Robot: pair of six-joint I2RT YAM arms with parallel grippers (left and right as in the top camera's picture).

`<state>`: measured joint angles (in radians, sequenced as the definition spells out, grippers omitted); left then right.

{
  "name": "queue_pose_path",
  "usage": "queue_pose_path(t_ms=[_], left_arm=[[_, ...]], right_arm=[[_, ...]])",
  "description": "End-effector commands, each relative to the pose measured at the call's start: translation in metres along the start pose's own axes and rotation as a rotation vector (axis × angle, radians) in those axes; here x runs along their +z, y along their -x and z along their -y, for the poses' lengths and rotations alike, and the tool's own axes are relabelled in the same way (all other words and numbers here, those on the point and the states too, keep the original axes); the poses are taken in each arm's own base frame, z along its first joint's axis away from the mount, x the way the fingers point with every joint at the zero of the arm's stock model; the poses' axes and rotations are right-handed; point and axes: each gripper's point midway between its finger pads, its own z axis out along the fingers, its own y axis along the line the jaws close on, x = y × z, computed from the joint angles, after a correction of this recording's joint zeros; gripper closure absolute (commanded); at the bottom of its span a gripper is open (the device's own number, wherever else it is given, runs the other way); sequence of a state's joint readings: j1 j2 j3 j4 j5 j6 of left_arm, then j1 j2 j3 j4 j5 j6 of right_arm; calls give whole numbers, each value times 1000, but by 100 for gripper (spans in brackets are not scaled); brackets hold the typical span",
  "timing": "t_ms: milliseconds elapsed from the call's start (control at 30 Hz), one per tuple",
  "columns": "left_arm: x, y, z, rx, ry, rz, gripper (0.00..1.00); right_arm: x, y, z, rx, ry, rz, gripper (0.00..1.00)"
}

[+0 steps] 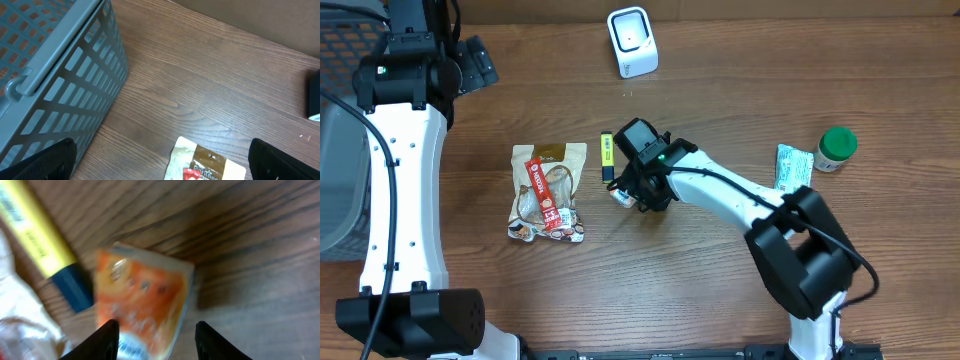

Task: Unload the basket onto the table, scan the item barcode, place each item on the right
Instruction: 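Grasp the orange packet and lift it toward the right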

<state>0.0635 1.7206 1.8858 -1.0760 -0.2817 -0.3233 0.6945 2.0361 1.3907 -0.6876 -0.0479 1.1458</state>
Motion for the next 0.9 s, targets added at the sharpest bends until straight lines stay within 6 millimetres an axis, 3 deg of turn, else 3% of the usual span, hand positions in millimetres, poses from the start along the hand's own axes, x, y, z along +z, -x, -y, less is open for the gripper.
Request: queue_pose_path(t_ms=[0,100,167,233,367,500,667,867], left_arm=[[2,2,-1,-14,12,5,0],[2,2,-1,-14,12,5,0],[2,2,-1,-14,12,5,0],[2,2,-1,-14,12,5,0],[2,2,-1,-14,12,5,0],[2,2,-1,-14,12,5,0],[2,2,-1,-14,12,5,0],[2,2,-1,-14,12,5,0]], right_arm=[[16,0,9,11,-32,-1,52],[19,0,11,11,-39,-3,63],[19,0,11,10,-40,-5,76],[18,0,15,-10,-57,-5,96],[1,11,21,-85,-62,-31,96],[-39,34,19,-120,30,-53,96],[-99,58,5,-291,281,-101,96],[-172,67,2,-486,692,-212,96]])
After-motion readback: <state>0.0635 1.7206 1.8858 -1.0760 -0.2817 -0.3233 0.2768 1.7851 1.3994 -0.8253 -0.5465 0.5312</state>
